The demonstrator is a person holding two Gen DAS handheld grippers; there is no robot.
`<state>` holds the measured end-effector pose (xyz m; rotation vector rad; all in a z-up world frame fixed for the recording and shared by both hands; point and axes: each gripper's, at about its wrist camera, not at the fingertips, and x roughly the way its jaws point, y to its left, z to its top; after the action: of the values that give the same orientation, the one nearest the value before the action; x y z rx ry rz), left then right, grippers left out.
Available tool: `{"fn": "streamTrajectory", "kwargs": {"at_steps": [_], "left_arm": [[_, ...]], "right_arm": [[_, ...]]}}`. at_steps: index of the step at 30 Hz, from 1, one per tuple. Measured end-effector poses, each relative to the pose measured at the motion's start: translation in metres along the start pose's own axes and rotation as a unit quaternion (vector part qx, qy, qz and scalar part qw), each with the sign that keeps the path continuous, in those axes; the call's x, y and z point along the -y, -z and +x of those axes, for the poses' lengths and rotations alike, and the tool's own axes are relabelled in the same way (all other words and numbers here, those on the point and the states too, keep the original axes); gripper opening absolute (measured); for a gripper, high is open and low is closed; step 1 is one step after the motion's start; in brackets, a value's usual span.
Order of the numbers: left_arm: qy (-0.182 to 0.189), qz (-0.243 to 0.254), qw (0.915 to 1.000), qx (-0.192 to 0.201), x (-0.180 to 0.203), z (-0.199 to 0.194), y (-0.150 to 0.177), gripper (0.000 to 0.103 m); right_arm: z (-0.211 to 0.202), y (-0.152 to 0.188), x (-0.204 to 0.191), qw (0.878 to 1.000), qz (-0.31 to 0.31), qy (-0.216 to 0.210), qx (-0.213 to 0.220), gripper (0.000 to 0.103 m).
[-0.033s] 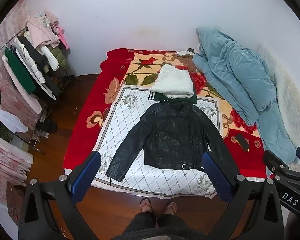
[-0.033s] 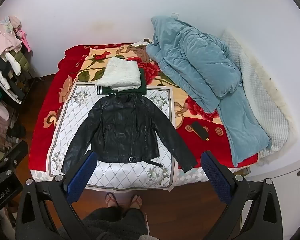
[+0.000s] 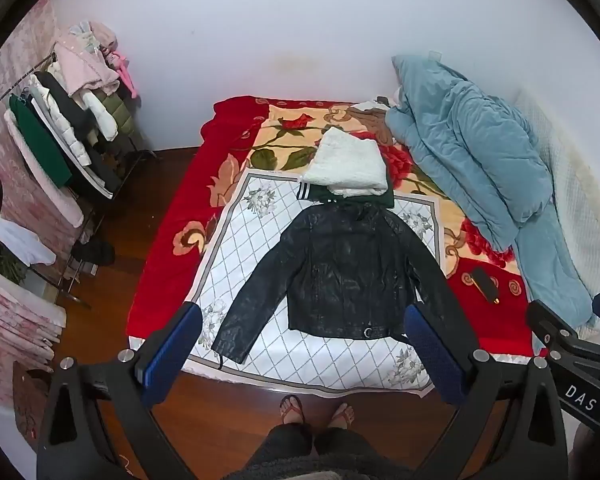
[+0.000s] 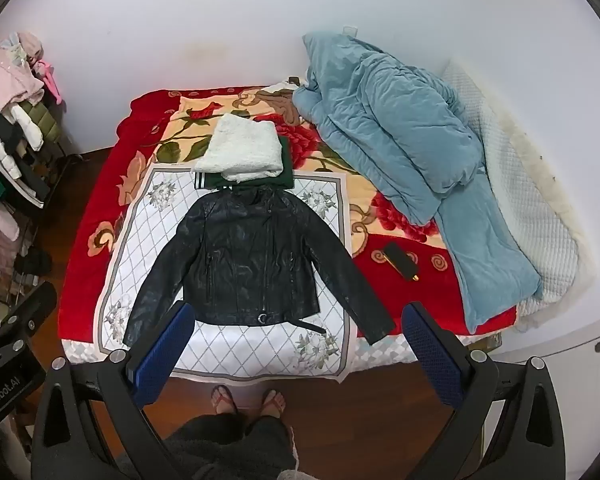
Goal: Fold large clothes
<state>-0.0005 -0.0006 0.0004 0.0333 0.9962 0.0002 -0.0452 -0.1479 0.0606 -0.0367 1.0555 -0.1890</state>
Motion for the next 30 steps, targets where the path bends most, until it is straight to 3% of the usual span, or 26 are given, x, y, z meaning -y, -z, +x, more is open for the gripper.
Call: {"fn": "streamTrajectory", "kwargs": {"at_steps": [30], "left_arm": [[0.003, -0.011, 0.9999, -0.005, -0.010, -0.004, 0.016, 0.103]], "right_arm": [[-0.006, 0.002, -0.006, 1.000, -0.015, 0.000, 0.004, 0.103]]}}
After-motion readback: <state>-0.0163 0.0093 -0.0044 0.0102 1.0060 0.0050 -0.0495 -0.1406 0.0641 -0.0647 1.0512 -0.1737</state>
